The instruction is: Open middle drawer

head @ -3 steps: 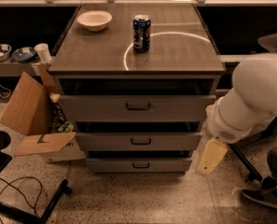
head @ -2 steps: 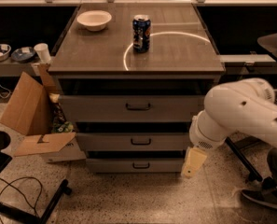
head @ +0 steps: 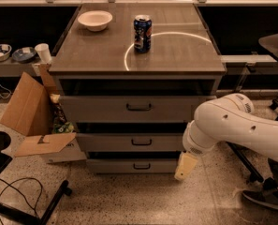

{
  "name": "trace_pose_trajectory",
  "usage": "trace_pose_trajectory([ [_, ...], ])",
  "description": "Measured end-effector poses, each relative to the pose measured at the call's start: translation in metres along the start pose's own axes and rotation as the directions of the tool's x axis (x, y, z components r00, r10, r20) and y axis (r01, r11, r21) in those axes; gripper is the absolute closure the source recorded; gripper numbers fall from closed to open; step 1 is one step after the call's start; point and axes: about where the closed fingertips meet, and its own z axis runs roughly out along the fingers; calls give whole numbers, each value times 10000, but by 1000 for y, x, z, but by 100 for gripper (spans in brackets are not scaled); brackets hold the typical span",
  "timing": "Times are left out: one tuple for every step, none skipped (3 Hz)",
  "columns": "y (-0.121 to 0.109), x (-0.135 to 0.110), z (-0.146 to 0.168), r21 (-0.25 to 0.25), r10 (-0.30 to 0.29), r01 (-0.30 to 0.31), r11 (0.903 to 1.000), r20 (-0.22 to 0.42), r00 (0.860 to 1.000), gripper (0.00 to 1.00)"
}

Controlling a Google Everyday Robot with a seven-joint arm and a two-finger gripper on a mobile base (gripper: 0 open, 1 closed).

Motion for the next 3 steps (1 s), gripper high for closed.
trace_pose_trajectory([
  [-7, -4, 26, 18, -481, 483, 9988, -486, 9977, 0],
  [-30, -4, 76, 83, -1190, 1207, 9927, -1100, 9868, 0],
  [-52, 2, 125, -22, -1687, 1708, 9853, -1708, 9708, 0],
])
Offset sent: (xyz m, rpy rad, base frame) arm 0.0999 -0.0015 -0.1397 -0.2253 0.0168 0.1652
